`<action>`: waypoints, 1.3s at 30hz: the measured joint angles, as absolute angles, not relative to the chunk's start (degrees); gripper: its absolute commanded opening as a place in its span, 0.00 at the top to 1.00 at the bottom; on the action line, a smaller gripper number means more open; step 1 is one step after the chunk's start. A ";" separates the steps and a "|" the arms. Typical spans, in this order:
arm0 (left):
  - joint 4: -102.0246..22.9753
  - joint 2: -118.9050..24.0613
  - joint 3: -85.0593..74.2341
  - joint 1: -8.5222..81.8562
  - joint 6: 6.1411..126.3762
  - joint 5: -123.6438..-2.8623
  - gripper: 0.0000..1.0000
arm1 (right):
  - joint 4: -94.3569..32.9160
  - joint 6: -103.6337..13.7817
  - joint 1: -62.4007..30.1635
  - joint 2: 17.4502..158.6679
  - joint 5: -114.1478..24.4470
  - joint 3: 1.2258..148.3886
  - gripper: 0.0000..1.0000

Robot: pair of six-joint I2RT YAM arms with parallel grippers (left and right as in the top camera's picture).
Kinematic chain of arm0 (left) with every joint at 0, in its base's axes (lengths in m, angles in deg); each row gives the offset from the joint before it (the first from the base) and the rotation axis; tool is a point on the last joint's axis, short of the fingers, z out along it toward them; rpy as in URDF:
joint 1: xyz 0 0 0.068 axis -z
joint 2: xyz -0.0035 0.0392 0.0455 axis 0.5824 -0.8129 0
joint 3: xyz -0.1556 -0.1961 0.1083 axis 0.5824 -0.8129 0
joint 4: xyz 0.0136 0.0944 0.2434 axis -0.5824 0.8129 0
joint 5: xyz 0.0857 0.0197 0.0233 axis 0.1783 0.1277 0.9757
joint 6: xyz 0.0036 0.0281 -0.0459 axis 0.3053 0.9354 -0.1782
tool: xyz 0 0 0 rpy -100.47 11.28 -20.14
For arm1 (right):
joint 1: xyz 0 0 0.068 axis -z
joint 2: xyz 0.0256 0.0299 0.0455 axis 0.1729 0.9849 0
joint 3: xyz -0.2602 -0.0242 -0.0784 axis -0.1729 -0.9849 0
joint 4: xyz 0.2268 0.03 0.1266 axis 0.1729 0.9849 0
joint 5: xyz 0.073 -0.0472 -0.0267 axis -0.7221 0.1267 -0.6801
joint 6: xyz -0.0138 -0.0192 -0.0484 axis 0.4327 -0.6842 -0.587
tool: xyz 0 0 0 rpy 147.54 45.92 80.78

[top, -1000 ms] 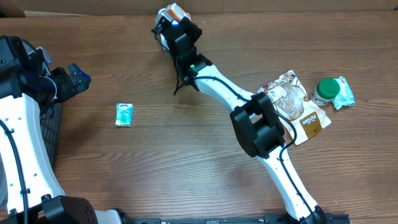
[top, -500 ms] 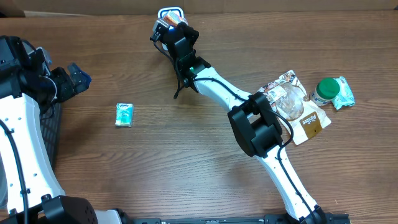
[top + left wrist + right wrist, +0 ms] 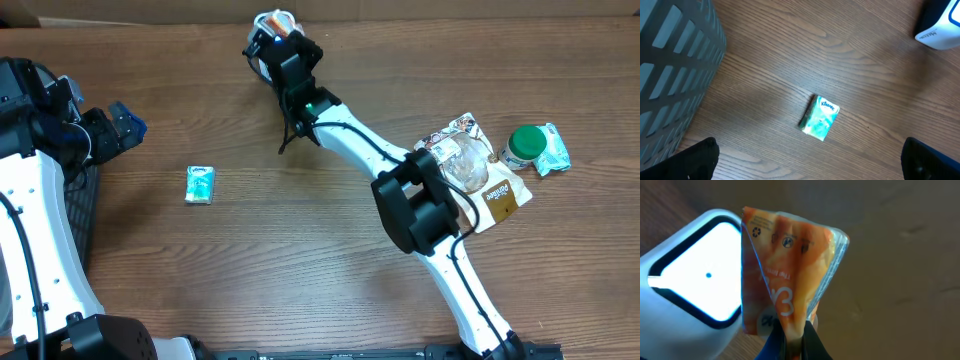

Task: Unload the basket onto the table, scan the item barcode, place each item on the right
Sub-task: 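Carry the orange pack right and set it by the bread bag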

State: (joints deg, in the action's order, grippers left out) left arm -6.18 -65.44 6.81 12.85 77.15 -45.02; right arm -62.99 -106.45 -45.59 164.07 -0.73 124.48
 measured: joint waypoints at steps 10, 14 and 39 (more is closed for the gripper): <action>-6.16 -65.44 6.81 12.85 77.15 -45.02 0.01 | -35.23 -88.81 -45.59 146.62 -6.74 124.54 0.96; -6.16 -65.44 6.81 12.85 77.15 -45.02 0.01 | -20.63 -76.62 -45.37 140.72 -15.05 124.80 0.96; -6.18 -65.46 6.81 12.85 77.15 -45.02 0.00 | 17.81 -39.46 -18.45 136.26 -33.08 100.26 0.96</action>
